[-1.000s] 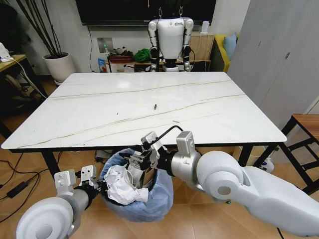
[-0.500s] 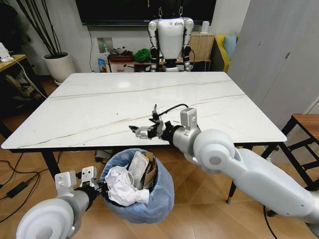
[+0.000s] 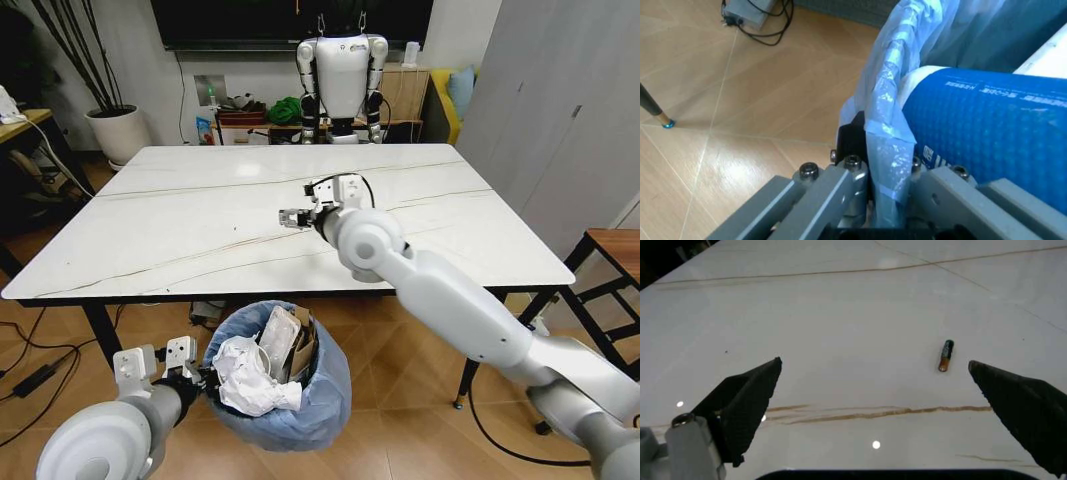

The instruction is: Pick up the trash bin and place the trash from the table into it.

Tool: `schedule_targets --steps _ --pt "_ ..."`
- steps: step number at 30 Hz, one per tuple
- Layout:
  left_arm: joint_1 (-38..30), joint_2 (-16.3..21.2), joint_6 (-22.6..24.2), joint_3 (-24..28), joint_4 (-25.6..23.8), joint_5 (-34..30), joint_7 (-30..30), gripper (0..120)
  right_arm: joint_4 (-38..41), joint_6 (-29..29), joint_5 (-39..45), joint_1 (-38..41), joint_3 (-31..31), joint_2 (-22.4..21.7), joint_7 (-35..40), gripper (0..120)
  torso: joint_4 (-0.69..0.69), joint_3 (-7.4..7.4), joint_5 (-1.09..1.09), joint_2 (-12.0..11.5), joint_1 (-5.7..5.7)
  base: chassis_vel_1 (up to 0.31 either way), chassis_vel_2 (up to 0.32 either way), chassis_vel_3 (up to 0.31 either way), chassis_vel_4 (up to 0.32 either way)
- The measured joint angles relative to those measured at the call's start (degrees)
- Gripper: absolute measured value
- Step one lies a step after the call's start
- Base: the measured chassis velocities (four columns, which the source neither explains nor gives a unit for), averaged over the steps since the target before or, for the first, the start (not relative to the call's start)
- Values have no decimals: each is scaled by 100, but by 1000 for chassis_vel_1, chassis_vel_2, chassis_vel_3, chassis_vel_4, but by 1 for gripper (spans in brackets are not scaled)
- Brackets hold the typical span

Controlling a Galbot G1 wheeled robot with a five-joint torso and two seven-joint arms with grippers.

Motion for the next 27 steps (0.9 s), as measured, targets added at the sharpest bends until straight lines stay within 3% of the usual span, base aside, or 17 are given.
schedule_targets --steps 8,13,17,19,27 --pt "17 -32 0 -59 -22 -11 1 0 -1481 19 -407 298 125 622 -44 98 -2 0 2 0 0 0 0 0 0" --pt "23 -41 0 -86 -30 -18 3 0 -1774 10 -467 326 168 709 -147 94 -3 0 2 0 -1 0 0 0 0" --pt "24 -45 0 -93 -30 -23 5 0 -1968 2 -524 302 202 724 -249 85 -3 0 2 1 -1 0 0 0 0" --pt "24 -44 0 -93 -30 -26 6 0 -2098 2 -576 284 221 761 -286 73 -3 0 2 1 -1 0 0 0 0" --pt "48 -36 0 -132 -44 -32 10 0 -2428 18 -809 277 232 818 -486 75 -3 0 3 2 -1 0 0 0 0"
